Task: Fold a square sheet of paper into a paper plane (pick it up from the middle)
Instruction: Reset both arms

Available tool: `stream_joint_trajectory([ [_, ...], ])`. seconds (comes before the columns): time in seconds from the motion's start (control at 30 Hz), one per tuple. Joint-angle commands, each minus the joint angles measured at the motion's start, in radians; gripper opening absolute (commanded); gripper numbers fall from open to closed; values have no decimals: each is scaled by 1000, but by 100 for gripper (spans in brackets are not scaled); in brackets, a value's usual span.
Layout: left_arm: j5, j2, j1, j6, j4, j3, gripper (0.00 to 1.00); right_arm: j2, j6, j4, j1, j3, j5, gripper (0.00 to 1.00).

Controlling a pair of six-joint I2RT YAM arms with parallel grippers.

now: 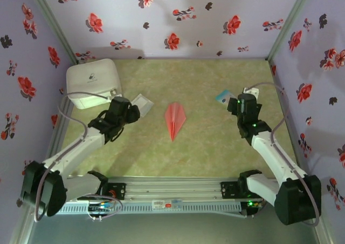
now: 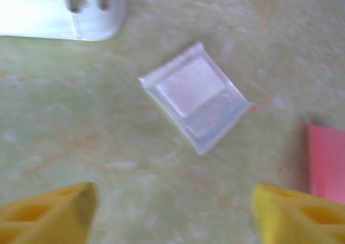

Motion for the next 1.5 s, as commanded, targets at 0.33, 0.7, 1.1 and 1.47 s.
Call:
stream_joint_trajectory([
  [0.33,-107,-110,332,501,429,-259,100,386,-201,576,-64,-105,-113,83],
  [0.7,128,140,432,622,1018,-415,100,498,-154,1039,-205,-296,-355,88],
  [1.1,173,425,509,562,1257,-370,100,518,-115,956,-201,-242,-218,99],
  [1.47,143,424,505,558,1220,-354,100,514,-113,947,-200,-240,-219,99],
])
